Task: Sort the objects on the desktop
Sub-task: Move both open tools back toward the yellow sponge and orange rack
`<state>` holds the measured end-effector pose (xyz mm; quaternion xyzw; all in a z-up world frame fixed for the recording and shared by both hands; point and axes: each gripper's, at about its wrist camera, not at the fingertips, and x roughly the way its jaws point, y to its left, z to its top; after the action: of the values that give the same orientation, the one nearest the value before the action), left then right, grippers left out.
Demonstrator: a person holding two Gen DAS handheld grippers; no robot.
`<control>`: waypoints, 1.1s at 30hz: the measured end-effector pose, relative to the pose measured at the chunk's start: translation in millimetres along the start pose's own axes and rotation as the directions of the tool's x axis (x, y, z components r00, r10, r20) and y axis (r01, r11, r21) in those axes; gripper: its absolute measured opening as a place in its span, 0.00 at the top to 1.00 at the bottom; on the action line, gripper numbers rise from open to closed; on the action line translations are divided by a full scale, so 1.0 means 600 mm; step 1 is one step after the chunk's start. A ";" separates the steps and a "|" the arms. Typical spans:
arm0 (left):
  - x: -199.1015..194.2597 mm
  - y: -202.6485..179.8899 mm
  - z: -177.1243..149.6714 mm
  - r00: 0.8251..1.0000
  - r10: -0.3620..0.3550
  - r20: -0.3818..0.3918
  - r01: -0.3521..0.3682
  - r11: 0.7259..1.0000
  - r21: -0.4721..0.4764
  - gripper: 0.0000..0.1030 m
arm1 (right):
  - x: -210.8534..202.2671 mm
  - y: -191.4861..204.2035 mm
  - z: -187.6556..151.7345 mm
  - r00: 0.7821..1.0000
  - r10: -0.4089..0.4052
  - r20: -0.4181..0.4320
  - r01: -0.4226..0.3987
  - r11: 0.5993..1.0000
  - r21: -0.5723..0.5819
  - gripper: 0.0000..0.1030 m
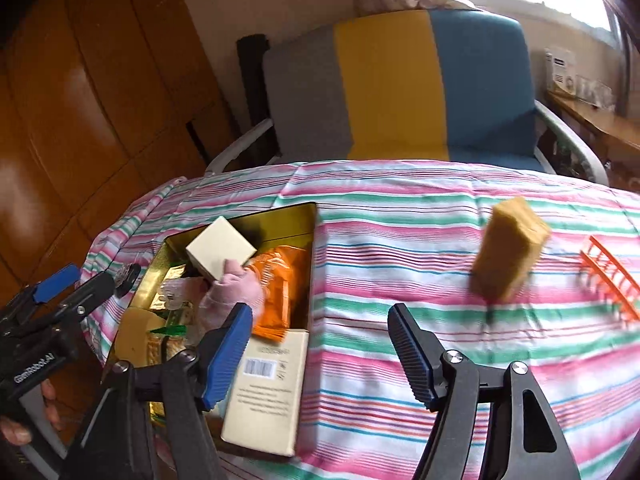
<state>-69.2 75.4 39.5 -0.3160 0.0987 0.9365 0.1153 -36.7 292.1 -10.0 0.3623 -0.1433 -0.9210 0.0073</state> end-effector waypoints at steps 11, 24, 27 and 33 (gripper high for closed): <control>-0.038 -0.140 -0.003 0.995 -0.100 -0.002 0.099 0.985 0.145 0.18 | -0.082 -0.158 -0.063 0.994 -0.111 0.019 0.105 0.978 0.179 0.27; 0.029 -0.305 -0.019 0.960 -0.234 -0.151 0.265 0.936 0.233 0.18 | -0.138 -0.336 -0.123 0.967 -0.253 0.004 0.234 0.899 0.371 0.24; 0.064 -0.333 -0.016 0.939 -0.280 -0.202 0.320 0.924 0.209 0.18 | -0.145 -0.366 -0.122 0.959 -0.285 0.001 0.262 0.884 0.387 0.22; 0.123 -0.369 0.021 0.905 -0.348 -0.244 0.387 0.913 0.134 0.18 | -0.146 -0.412 -0.103 0.943 -0.333 0.000 0.307 0.869 0.388 0.18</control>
<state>-72.0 301.3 -20.5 -0.4166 0.1327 0.8455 0.3067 91.5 523.4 -61.4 0.3442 -0.2581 -0.8753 -0.2209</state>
